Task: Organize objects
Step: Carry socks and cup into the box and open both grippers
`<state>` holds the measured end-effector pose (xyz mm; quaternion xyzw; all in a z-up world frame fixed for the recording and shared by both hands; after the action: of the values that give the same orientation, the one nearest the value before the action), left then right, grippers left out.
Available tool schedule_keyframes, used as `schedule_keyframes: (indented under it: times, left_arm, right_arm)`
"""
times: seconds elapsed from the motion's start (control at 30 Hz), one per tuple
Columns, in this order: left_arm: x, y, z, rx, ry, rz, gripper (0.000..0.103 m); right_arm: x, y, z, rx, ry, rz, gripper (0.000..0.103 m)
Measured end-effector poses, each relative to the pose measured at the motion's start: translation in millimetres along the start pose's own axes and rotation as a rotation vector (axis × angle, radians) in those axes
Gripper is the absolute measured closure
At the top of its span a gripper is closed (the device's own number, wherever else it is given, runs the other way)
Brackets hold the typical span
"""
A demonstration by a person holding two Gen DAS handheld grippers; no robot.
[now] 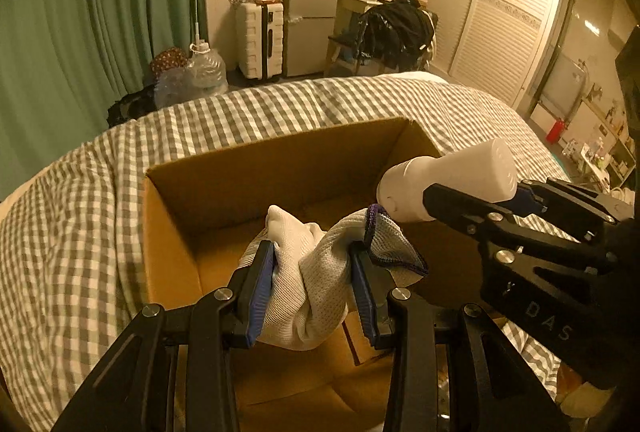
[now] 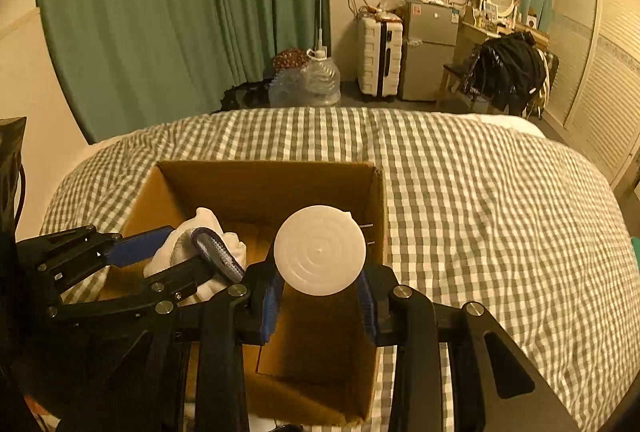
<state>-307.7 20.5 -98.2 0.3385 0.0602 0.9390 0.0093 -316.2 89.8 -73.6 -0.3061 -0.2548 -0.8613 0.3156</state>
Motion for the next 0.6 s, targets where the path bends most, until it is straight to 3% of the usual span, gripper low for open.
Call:
schedule_keyframes:
  times: [0.27,0.37,0.43,0.47,0.57,0.6]
  left_arm:
    - [-0.4,3.6,-9.3,-0.028,0.038,0.020,0.060]
    - [-1.5,5.7,-3.5,-0.025,0.034,0.026,0.047]
    - [-1.9,8.4,1.1,-0.013,0.037,0.027,0.035]
    - [-2.0,9.0,4.5,-0.009,0.036,0.026,0.034]
    - [-1.3,10.3,20.4,0.004,0.024,0.022,0.030]
    - [0.0,10.2,25.7,0.009,0.018,0.020,0.024]
  right_arm:
    - [-9.1,-4.7,-6.9,0.002,-0.008,-0.028,0.071]
    - [-7.3,-2.8,-0.1,0.002,-0.029,-0.029,0.068]
    - [-4.6,-2.5,8.3,-0.001,-0.053,-0.034,0.054]
    - [-3.3,-2.7,13.6,0.002,-0.065,-0.042,0.048]
    - [1.0,-0.8,31.4,0.008,-0.098,-0.054,0.048]
    - [2.3,0.5,38.5,0.007,-0.107,-0.055,0.046]
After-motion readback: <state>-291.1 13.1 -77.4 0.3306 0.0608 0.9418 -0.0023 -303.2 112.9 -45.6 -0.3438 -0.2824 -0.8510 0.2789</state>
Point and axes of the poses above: each gripper's, at about its wrist camera, not at the fingertips, and z roughly against the way its jaws point, y to its left, x to its top, the point moved 5 cm from there along -z, roughly the way its jaws point, and after that the axes turned 14 degrees about x, right-handed, at the moved point
